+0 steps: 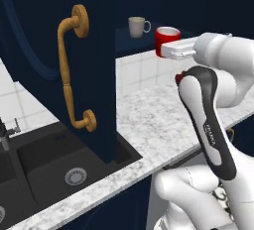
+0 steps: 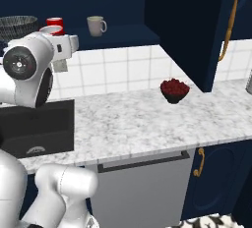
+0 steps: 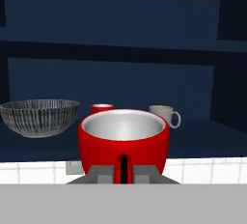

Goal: Gather all objects into one cabinet and sort the glasses and bowls to opposite sides.

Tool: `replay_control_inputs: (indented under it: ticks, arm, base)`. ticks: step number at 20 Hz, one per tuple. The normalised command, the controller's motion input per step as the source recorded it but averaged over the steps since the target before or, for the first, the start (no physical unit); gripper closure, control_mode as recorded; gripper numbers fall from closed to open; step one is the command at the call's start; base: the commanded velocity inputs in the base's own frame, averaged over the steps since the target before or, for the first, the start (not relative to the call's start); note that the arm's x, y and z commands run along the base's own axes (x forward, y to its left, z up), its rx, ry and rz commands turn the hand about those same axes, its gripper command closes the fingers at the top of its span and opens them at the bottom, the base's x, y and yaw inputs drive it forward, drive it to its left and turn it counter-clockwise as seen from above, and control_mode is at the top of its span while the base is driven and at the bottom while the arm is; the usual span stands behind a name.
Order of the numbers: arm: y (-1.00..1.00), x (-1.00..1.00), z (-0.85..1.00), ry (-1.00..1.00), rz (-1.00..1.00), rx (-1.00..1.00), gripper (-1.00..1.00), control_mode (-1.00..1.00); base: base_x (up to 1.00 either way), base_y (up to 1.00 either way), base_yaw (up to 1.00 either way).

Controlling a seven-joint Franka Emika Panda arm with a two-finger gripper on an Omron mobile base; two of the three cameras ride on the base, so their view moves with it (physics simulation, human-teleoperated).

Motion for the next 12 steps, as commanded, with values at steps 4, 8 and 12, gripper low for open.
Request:
replay_control_inputs:
  ticks: [4,8,12]
  arm:
    - [0.16,0.66,0.18,0.00,0.00,-0.01,1.00,-1.00]
    - [0.21,0.65,0.11,0.03,0.00,0.00,1.00,-1.00]
    - [0.15,0.65,-0.01,0.10,0.00,0.00,1.00,-1.00]
  base:
    - [0.00,0.00,0.00]
    - [0.00,0.00,0.00]
    - [0.00,0.00,0.00]
